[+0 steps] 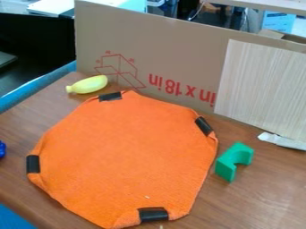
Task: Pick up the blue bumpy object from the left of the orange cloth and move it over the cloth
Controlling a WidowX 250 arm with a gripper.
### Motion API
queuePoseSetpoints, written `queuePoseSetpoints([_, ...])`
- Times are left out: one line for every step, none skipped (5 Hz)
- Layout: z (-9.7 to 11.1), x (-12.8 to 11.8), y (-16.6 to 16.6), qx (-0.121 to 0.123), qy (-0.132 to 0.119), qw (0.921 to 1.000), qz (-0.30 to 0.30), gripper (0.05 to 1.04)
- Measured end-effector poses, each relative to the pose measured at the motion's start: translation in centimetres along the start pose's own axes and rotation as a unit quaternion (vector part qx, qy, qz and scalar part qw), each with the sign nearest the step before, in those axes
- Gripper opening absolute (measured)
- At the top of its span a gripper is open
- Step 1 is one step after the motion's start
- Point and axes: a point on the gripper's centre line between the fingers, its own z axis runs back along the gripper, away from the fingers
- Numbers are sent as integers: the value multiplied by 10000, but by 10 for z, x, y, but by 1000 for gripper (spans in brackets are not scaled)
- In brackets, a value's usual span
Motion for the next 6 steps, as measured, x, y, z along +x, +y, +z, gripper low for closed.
queuePoseSetpoints([-12, -8, 0, 114, 63, 9999, -44, 998])
queuePoseSetpoints([-25, -18, -2, 257, 120, 9994, -185, 998])
queuePoseSetpoints([-32, -24, -5, 328, 127, 9989, -320, 998])
queuePoseSetpoints([-36, -26, -5, 381, 108, 9987, -311, 998])
queuePoseSetpoints([-39, -26, -4, 437, 101, 9985, -314, 998])
queuePoseSetpoints([-42, -25, 0, 533, 44, 9978, -403, 998])
